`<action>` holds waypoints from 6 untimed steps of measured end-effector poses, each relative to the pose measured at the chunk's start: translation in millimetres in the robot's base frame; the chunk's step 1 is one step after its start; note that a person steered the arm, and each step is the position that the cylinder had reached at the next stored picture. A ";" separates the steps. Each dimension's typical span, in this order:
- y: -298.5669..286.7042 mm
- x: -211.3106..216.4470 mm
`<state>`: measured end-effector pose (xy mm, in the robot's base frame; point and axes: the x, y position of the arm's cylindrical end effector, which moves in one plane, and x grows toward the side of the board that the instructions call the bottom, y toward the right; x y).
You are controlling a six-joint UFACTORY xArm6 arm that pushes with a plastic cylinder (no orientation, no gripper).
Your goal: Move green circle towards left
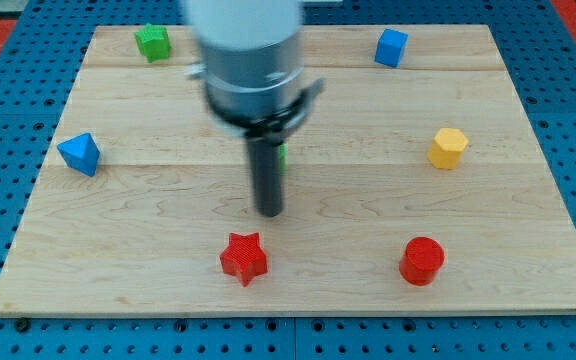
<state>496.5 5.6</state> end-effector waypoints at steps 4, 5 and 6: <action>27.1 -60.1; -48.9 -37.2; -105.0 3.3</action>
